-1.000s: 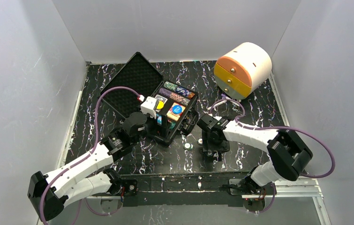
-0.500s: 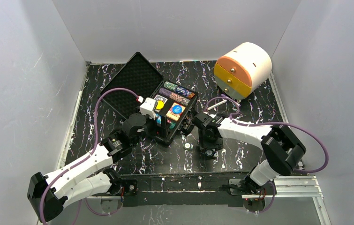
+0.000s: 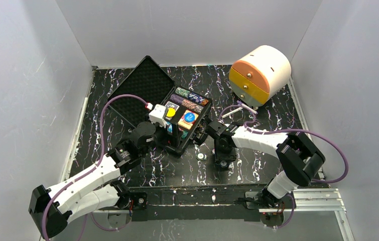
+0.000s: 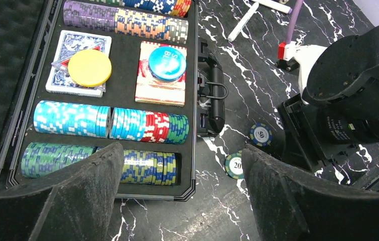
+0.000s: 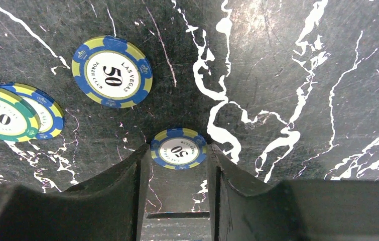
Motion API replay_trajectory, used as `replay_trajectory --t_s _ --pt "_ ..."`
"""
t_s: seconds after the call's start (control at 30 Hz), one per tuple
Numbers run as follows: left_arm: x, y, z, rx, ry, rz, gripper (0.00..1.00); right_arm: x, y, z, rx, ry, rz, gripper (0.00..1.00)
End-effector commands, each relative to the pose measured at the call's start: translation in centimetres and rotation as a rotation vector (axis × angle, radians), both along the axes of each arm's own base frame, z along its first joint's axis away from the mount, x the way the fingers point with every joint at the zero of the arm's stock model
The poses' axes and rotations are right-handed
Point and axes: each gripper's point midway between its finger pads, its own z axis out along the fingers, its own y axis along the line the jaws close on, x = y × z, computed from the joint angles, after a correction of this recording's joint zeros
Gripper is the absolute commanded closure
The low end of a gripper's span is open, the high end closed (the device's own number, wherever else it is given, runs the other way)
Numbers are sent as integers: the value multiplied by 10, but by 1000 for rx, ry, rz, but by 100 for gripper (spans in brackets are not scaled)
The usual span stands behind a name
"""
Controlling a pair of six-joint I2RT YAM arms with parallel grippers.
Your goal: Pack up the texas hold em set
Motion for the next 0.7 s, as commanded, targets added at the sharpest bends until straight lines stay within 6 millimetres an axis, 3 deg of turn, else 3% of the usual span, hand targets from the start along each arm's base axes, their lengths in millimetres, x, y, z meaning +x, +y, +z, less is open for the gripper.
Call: replay_trajectory --t_s 0.0,0.2,0.33,0.67 --pt "-1 -1 10 -36 -30 -3 15 -6 -3 -15 -27 36 -2 60" --pt "-1 0 10 -37 -29 -2 15 10 -2 8 -35 -42 -25 62" --pt "-1 -1 10 -38 -30 -3 15 27 13 26 17 -106 -11 60" --pt "-3 0 13 -37 -32 -7 15 64 45 21 25 -164 61 57"
